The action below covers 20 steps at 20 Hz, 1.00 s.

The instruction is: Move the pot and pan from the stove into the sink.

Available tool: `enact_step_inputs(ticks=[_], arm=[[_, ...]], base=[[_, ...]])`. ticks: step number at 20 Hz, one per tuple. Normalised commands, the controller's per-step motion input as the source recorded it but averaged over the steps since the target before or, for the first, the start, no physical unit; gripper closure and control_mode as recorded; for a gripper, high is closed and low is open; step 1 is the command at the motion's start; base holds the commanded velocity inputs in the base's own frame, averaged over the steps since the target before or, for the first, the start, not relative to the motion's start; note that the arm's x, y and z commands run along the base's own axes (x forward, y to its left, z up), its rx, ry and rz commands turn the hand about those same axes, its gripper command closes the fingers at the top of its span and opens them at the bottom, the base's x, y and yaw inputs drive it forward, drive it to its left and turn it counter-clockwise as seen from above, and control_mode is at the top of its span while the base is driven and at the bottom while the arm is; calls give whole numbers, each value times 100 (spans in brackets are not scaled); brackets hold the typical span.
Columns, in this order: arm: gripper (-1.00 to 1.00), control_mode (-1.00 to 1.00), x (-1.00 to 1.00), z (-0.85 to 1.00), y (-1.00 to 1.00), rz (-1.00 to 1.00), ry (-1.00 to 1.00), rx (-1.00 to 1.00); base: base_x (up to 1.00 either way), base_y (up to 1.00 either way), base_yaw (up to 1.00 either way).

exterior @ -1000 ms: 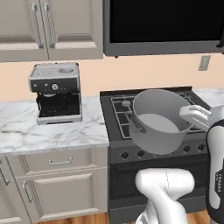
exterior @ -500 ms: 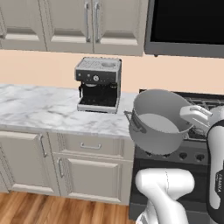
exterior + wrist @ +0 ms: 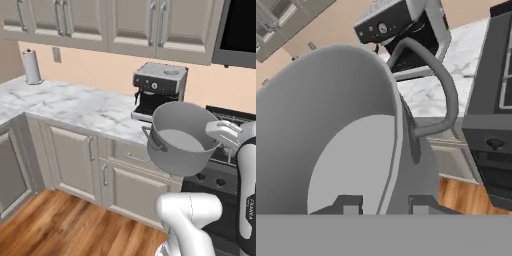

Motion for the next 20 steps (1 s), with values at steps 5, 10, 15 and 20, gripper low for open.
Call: enact_step_inputs(ticks=[5, 10, 15, 20], arm=[[100, 100, 0, 0, 0, 0, 0, 0], [100, 100, 0, 0, 0, 0, 0, 0], [100, 100, 0, 0, 0, 0, 0, 0], [100, 100, 0, 0, 0, 0, 0, 0]], base=[[-3, 0, 50], [-3, 0, 50], [-3, 0, 50], [-3, 0, 50]])
